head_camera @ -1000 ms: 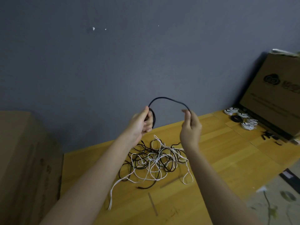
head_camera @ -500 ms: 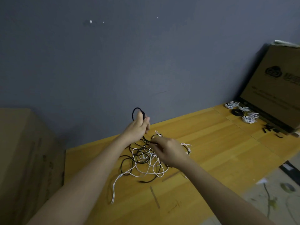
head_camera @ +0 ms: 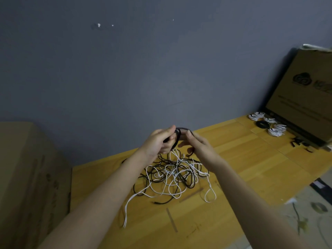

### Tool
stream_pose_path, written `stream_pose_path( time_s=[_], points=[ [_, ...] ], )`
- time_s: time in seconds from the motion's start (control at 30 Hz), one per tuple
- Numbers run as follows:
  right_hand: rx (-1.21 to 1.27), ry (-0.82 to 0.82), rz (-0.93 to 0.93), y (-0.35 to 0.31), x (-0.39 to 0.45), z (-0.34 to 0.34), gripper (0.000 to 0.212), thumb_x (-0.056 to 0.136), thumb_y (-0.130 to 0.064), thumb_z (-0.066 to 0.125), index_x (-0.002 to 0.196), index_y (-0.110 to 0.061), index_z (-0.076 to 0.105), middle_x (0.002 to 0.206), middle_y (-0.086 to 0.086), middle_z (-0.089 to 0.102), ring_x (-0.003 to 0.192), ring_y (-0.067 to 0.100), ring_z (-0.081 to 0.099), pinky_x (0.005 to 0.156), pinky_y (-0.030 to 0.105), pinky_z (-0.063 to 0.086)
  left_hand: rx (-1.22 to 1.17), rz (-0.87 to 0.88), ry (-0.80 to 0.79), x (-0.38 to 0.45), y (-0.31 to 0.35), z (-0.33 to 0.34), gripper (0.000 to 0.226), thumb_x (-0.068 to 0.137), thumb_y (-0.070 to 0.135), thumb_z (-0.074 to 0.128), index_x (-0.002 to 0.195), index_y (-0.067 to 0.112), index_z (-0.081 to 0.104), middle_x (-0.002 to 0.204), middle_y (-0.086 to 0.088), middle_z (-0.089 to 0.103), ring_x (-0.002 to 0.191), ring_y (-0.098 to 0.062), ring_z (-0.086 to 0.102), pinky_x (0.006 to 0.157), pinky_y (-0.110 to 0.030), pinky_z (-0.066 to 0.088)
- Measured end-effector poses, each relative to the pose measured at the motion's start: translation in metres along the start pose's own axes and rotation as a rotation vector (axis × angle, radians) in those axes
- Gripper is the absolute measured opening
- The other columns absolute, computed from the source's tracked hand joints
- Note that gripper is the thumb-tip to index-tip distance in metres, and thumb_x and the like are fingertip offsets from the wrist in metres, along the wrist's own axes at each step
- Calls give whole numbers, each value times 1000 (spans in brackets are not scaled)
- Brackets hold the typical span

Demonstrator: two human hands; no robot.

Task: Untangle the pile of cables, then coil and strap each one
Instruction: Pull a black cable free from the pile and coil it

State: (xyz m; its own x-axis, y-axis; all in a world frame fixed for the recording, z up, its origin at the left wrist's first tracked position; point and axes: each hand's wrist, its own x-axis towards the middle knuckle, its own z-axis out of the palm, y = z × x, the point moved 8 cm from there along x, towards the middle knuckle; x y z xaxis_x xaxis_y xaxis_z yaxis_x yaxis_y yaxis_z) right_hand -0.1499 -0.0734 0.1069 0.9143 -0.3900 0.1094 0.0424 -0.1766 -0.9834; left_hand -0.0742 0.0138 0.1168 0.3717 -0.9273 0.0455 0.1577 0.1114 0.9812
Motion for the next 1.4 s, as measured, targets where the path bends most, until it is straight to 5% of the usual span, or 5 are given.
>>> stream_pose_path(
  time_s=[0.43, 0.67, 0.97, 1.27, 1.4],
  points=[
    [-436, 351, -157, -4, -2, -15, 32, 85, -13, 57, 99, -40, 47, 55, -8, 56, 47, 5, 44, 46, 15, 36, -65, -130, -39, 2, -1, 15, 24, 101, 13, 28, 86, 10, 47, 55, 6, 33, 52, -11, 38, 64, -23, 45],
    [-191, 22, -40, 5, 7, 0, 9, 94, -22, 58, 86, -21, 62, 56, 0, 55, 44, 6, 41, 45, 21, 32, 52, -129, -39, -3, 5, 14, 29, 103, 17, 32, 75, 14, 41, 48, 10, 23, 42, -7, 19, 45, -19, 26],
    [-582, 20, 165, 56, 18, -32, 31, 99, -31, 48, 87, -11, 67, 90, 11, 69, 86, 28, 62, 80, 33, 49, -6, 36, 258, 7, 31, -29, 34, 103, 19, 34, 70, 16, 37, 44, 10, 24, 39, -7, 21, 42, -19, 24],
    [-51, 672, -539, -185, 85, -95, 31, 99, -28, 46, 73, -20, 62, 72, -10, 67, 75, 7, 67, 76, 23, 56, 136, 310, 387, 77, 148, -20, 37, 105, 33, 28, 74, 17, 40, 41, 13, 28, 37, -4, 25, 41, -15, 29],
    [-415, 513, -161, -178, 109, -103, 36, 102, -21, 44, 70, -9, 56, 73, 11, 66, 62, 14, 58, 76, 33, 54, 191, 392, 418, 98, 207, 1, 39, 105, 30, 29, 69, 17, 37, 37, 12, 31, 34, -3, 26, 46, -23, 27]
  ],
)
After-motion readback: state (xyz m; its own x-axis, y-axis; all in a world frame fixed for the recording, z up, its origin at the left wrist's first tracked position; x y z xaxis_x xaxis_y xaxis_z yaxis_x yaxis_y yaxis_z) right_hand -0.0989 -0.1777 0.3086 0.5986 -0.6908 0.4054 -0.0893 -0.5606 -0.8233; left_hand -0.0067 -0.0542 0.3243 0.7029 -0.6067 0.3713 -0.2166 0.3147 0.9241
